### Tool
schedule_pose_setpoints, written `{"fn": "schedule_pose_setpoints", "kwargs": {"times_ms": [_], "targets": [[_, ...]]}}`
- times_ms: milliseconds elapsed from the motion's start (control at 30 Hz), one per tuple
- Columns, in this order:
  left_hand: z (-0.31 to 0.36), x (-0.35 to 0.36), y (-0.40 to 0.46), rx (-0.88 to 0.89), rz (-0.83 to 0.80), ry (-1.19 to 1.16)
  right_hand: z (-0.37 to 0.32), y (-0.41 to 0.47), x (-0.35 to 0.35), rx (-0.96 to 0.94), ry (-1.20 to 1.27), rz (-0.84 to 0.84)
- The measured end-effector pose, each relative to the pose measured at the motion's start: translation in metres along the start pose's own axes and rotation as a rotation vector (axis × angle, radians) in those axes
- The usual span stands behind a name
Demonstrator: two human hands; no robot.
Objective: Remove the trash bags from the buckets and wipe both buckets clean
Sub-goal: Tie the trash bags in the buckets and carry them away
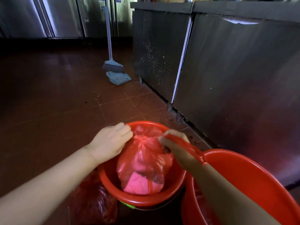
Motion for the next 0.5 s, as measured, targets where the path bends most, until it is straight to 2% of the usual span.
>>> {"fn": "schedule_pose_setpoints", "kwargs": {"times_ms": [133,233,333,500], "targets": [[0.014,0.035,-0.027,0.015,-0.169,-0.032,0.034,-0.013,0.004,0.116,-0.070,0.003],[0.015,0.045,-0.030,-0.045,-0.201,-0.062,0.041,-0.013,0.006,0.180,-0.044,0.022],[0.004,0.032,-0.026,-0.137,-0.139,-0.067,0.024,0.001,0.004,0.211,0.078,0.120],[-0.028,-0.023,-0.029,-0.372,0.023,-0.113,-0.039,0.034,0.023,0.117,0.192,0.051]]}}
Point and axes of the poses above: each hand's wrist, its own y-axis towards the middle knuckle, its own x-axis out of the palm, z = x × y, the point moved 5 cm from there along y, towards the middle knuckle, and after that the axes turned 8 degrees about x, right-handed, at the moved point
